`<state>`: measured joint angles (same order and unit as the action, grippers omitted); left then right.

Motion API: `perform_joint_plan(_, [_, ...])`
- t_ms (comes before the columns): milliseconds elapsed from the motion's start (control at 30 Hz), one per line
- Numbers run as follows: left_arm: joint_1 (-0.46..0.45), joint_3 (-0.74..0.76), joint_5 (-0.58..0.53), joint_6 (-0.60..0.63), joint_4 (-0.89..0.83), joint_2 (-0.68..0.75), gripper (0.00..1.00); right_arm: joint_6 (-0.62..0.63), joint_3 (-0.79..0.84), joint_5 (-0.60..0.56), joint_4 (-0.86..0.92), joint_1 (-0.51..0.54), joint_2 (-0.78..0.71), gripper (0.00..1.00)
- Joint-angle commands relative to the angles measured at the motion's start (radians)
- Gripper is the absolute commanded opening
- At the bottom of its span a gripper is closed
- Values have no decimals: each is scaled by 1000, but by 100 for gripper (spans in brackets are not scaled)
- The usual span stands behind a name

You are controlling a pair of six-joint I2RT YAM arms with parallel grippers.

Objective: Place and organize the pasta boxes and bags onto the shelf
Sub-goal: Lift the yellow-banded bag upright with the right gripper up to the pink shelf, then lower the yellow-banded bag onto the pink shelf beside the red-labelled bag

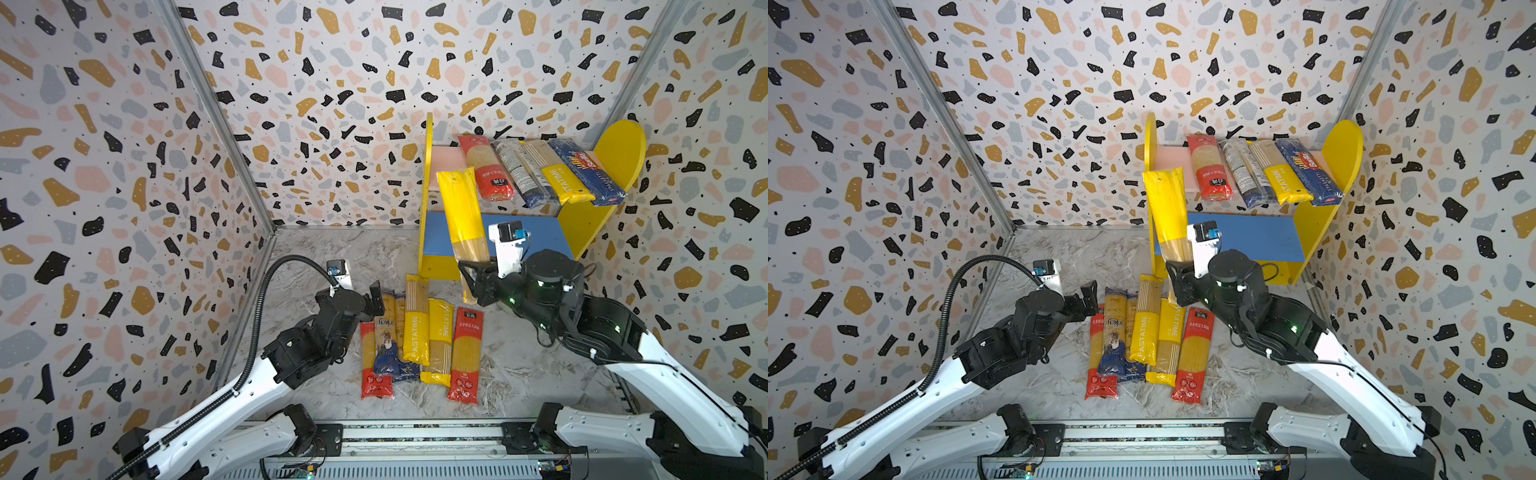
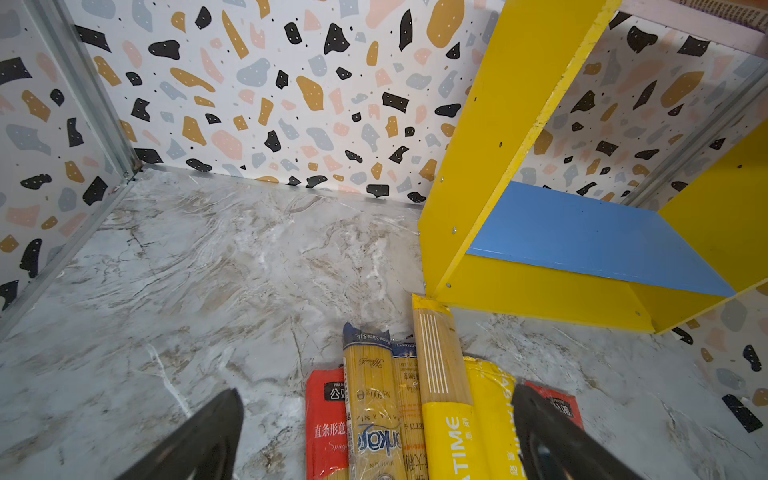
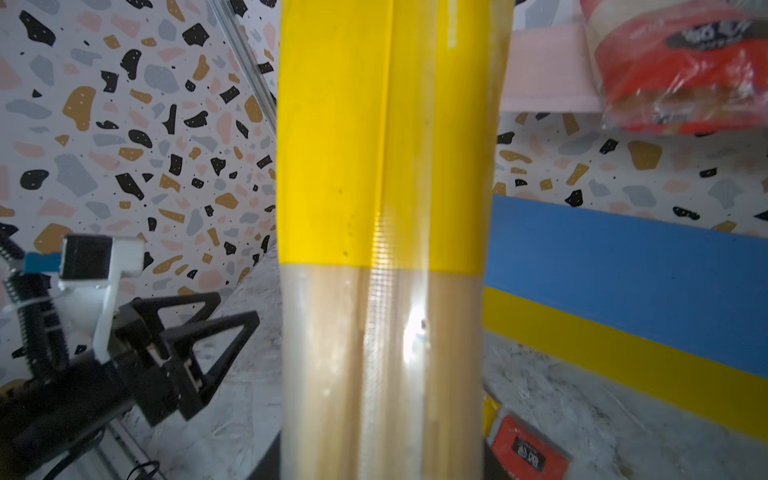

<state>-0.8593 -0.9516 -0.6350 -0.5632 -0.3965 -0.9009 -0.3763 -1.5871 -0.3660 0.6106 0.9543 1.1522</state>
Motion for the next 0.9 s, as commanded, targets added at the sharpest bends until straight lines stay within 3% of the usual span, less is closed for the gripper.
perform_joint_plan(0, [2, 26, 24, 21, 65, 22, 100, 98, -168, -92, -116, -21, 56, 26])
perform_joint_plan(367, [2, 39, -3, 64, 72, 61, 100, 225, -601, -41, -187, -248, 377, 26])
perform_joint_plan(567, [2, 37, -31, 88, 67, 64, 100, 202, -852, 55, -178, -379, 581, 27])
perform_joint_plan(867, [3, 36, -65, 106, 53, 71, 100, 95, -893, 216, -238, -505, 710, 27])
